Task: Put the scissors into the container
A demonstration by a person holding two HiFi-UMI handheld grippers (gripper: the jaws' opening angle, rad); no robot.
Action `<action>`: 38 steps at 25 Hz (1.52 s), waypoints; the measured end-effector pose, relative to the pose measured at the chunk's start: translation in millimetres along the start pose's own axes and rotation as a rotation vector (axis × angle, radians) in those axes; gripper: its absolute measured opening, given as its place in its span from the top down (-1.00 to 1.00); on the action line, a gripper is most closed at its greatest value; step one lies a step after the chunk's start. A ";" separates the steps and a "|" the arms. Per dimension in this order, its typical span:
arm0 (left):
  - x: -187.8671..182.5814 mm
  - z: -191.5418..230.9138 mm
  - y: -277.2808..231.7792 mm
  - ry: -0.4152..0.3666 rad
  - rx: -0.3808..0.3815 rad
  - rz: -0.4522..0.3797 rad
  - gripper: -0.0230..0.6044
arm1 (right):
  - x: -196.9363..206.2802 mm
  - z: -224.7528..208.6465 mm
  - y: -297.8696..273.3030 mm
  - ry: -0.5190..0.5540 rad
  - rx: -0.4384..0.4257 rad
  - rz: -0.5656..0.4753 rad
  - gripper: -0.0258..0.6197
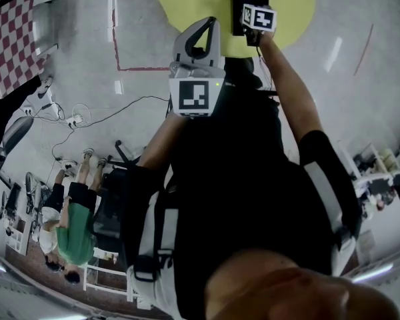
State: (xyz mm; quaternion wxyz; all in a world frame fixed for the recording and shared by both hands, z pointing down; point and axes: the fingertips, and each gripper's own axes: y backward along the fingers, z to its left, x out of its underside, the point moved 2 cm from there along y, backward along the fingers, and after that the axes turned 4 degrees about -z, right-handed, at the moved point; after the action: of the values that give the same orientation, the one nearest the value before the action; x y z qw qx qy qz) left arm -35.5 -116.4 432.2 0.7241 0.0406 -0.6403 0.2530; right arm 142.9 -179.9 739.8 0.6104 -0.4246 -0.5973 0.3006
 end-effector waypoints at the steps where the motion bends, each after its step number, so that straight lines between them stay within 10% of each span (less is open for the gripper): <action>1: -0.5 0.1 1.2 0.000 0.002 -0.003 0.94 | -1.0 -0.2 2.6 -0.004 0.002 -0.006 0.71; 14: -10.5 16.2 32.0 -0.019 0.106 -0.034 0.94 | -16.2 22.7 74.9 -0.125 0.022 -0.163 0.71; 38: -82.5 -45.1 44.3 -0.019 0.108 -0.140 0.94 | -80.1 44.3 371.9 -0.064 -0.151 -0.855 0.92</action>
State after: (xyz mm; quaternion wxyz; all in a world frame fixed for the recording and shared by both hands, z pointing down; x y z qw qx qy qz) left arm -17.4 -86.6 334.3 0.7307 0.1266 -0.6281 0.2357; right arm 142.9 -72.3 372.3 0.6284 -0.1731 -0.7583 -0.0108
